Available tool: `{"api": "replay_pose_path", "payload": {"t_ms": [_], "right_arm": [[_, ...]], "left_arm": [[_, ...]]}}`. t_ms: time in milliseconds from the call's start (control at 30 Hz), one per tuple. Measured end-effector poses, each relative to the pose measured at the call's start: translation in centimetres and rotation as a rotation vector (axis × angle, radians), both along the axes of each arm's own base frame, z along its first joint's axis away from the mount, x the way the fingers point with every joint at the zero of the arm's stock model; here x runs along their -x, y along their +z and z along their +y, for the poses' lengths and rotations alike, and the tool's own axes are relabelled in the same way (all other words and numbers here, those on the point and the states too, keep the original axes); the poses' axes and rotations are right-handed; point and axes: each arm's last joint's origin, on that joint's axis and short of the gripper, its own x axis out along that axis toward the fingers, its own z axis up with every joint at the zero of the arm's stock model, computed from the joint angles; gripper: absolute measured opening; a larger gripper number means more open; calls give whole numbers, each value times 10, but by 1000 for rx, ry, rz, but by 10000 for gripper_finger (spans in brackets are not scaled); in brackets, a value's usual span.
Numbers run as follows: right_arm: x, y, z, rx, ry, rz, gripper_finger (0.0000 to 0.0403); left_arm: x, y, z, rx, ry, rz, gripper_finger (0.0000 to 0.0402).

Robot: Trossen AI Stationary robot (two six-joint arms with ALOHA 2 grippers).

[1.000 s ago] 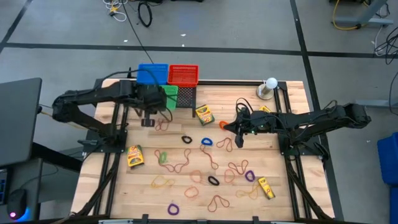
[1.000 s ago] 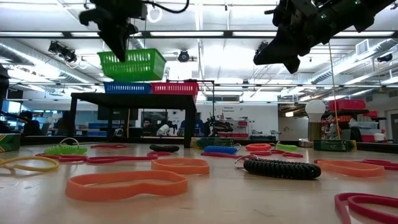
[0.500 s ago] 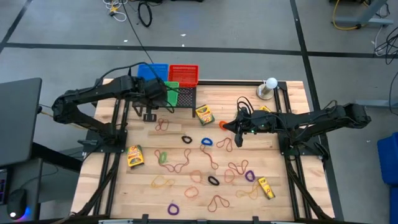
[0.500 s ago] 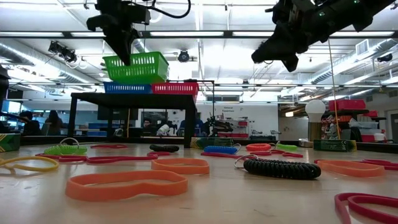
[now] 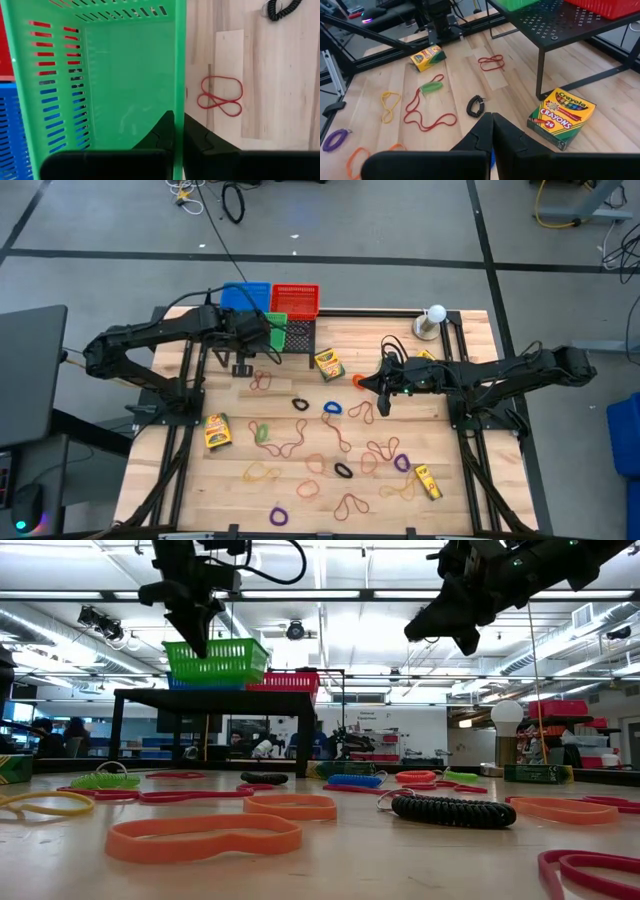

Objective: Pick & Place Office Desk Supplies
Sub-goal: Put the green bin on the shelf

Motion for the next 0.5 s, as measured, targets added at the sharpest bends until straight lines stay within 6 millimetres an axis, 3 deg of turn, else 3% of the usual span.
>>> {"api": "replay_pose_path", "payload": {"t_ms": [500], "right_arm": [[0, 0, 0, 0, 0, 0, 9]], "left_arm": [[-2, -2, 5, 2, 9, -2, 27]]}}
